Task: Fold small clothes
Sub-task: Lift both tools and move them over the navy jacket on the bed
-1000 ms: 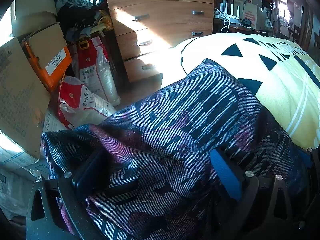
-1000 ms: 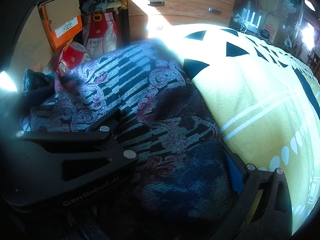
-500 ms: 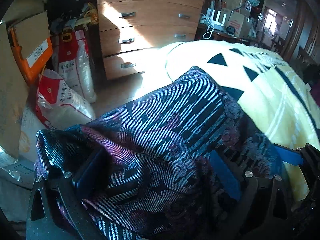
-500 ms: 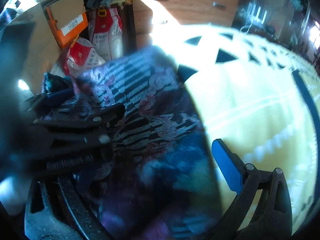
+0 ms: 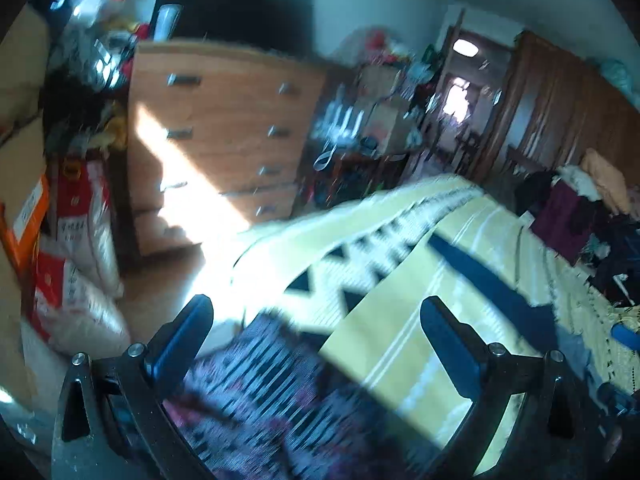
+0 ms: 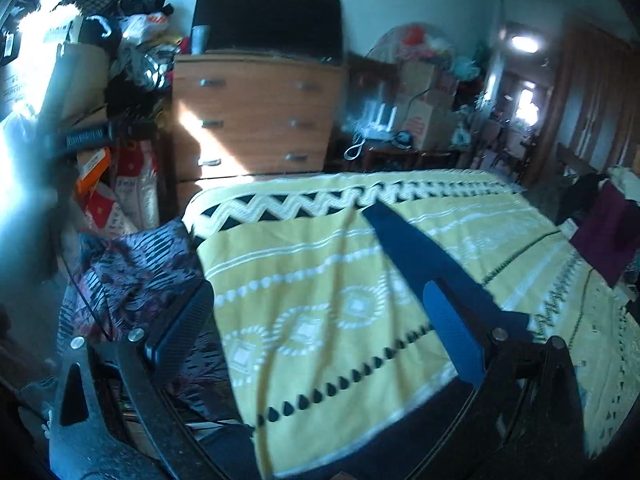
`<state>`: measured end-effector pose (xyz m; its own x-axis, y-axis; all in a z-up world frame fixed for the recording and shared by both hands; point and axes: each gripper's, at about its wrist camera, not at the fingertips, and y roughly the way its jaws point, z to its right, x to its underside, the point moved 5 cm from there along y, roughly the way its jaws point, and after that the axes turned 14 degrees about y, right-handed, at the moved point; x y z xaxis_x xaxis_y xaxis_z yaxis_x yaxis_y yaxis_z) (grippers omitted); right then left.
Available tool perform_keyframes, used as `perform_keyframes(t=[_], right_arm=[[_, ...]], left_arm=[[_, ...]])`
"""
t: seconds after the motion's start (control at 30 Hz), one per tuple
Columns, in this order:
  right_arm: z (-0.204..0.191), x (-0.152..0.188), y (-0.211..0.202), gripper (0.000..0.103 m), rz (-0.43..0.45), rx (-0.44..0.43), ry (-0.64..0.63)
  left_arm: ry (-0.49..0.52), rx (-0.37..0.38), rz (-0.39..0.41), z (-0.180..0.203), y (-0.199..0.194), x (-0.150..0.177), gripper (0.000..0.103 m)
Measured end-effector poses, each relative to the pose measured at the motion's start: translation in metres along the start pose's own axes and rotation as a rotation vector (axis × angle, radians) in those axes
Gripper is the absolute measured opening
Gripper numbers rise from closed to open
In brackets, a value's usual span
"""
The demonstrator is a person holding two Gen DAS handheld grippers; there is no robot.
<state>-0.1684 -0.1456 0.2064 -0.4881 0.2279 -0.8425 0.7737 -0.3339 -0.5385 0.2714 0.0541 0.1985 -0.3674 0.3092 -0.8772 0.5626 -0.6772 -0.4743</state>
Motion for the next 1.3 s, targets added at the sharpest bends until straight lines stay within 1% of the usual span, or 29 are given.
perform_keyframes(t=[0.03, 0.07, 0.1, 0.13, 0.17, 0.2, 0.23, 0.27, 0.3, 0.33, 0.37, 0.43, 0.47, 0.53, 0.57, 0.63, 0.7, 0.73, 0.8, 0.83, 0.87, 0.93, 0.97, 1.03, 1.07, 1.13, 1.17, 1.27, 1.3], right_arm=[[0.011, -0.018, -0.023, 0.103, 0.062, 0.021, 0.009], [0.012, -0.031, -0.039, 0.103, 0.112, 0.036, 0.006], [0.019, -0.047, -0.07, 0.103, 0.218, 0.079, -0.012], [0.025, -0.056, -0.099, 0.103, 0.337, 0.136, -0.039], [0.028, -0.06, -0.113, 0.103, 0.429, 0.17, -0.064], [0.034, -0.054, -0.124, 0.103, 0.493, 0.188, -0.087], [0.045, -0.042, -0.126, 0.103, 0.494, 0.19, -0.092], [0.054, -0.025, -0.113, 0.103, 0.405, 0.211, -0.075], [0.064, -0.007, -0.098, 0.103, 0.303, 0.231, -0.047], [0.075, 0.013, -0.086, 0.103, 0.217, 0.241, -0.015], [0.089, 0.037, -0.076, 0.103, 0.159, 0.265, 0.019], [0.112, 0.072, -0.072, 0.103, 0.104, 0.327, 0.073], [0.121, 0.083, -0.073, 0.103, 0.084, 0.345, 0.097], [0.141, 0.096, -0.078, 0.103, 0.069, 0.382, 0.153], [0.156, 0.094, -0.095, 0.103, 0.086, 0.394, 0.181], [0.169, 0.086, -0.111, 0.103, 0.12, 0.408, 0.226], [0.18, 0.075, -0.133, 0.103, 0.185, 0.428, 0.247], [0.182, 0.069, -0.141, 0.103, 0.214, 0.436, 0.25], [0.185, 0.061, -0.16, 0.103, 0.287, 0.453, 0.253], [0.186, 0.062, -0.167, 0.103, 0.313, 0.458, 0.262], [0.189, 0.067, -0.171, 0.103, 0.322, 0.459, 0.277], [0.196, 0.081, -0.171, 0.103, 0.311, 0.451, 0.321], [0.199, 0.089, -0.172, 0.103, 0.298, 0.443, 0.342], [0.205, 0.101, -0.174, 0.103, 0.268, 0.432, 0.36], [0.206, 0.106, -0.178, 0.103, 0.257, 0.432, 0.363], [0.209, 0.113, -0.185, 0.103, 0.254, 0.439, 0.366], [0.211, 0.115, -0.19, 0.103, 0.255, 0.444, 0.368], [0.22, 0.122, -0.2, 0.103, 0.262, 0.459, 0.411], [0.224, 0.125, -0.204, 0.103, 0.261, 0.459, 0.44]], left_arm=[[0.03, 0.029, 0.105, 0.017, -0.021, -0.039, 0.103], [0.062, 0.047, 0.221, 0.034, -0.045, -0.076, 0.103], [0.094, 0.055, 0.354, 0.051, -0.074, -0.11, 0.103], [0.117, 0.055, 0.501, 0.069, -0.105, -0.14, 0.103], [0.121, 0.058, 0.625, 0.084, -0.13, -0.159, 0.103], [0.114, 0.061, 0.724, 0.098, -0.147, -0.171, 0.103], [0.098, 0.065, 0.815, 0.113, -0.159, -0.174, 0.103], [0.084, 0.075, 0.84, 0.125, -0.16, -0.176, 0.103], [0.09, 0.094, 0.778, 0.14, -0.148, -0.178, 0.103], [0.123, 0.133, 0.68, 0.158, -0.129, -0.179, 0.103], [0.177, 0.148, 0.609, 0.178, -0.11, -0.176, 0.103], [0.302, 0.164, 0.529, 0.22, -0.073, -0.166, 0.103], [0.354, 0.195, 0.475, 0.242, -0.053, -0.162, 0.103], [0.416, 0.323, 0.386, 0.289, -0.026, -0.155, 0.103], [0.44, 0.375, 0.364, 0.315, -0.024, -0.156, 0.103], [0.49, 0.51, 0.355, 0.365, -0.025, -0.164, 0.103], [0.471, 0.67, 0.341, 0.411, -0.031, -0.182, 0.103], [0.453, 0.737, 0.329, 0.429, -0.034, -0.19, 0.103], [0.448, 0.844, 0.309, 0.469, -0.042, -0.206, 0.103], [0.482, 0.865, 0.303, 0.49, -0.049, -0.215, 0.103], [0.531, 0.875, 0.322, 0.515, -0.069, -0.222, 0.103], [0.593, 0.912, 0.353, 0.546, -0.098, -0.232, 0.103], [0.588, 0.937, 0.357, 0.559, -0.113, -0.237, 0.103], [0.541, 1.009, 0.364, 0.571, -0.146, -0.248, 0.103], [0.522, 1.032, 0.369, 0.577, -0.161, -0.255, 0.103], [0.484, 1.061, 0.4, 0.569, -0.199, -0.269, 0.103], [0.468, 1.077, 0.423, 0.563, -0.211, -0.276, 0.103], [0.403, 1.086, 0.487, 0.547, -0.264, -0.302, 0.103], [0.377, 1.082, 0.521, 0.54, -0.28, -0.311, 0.103]])
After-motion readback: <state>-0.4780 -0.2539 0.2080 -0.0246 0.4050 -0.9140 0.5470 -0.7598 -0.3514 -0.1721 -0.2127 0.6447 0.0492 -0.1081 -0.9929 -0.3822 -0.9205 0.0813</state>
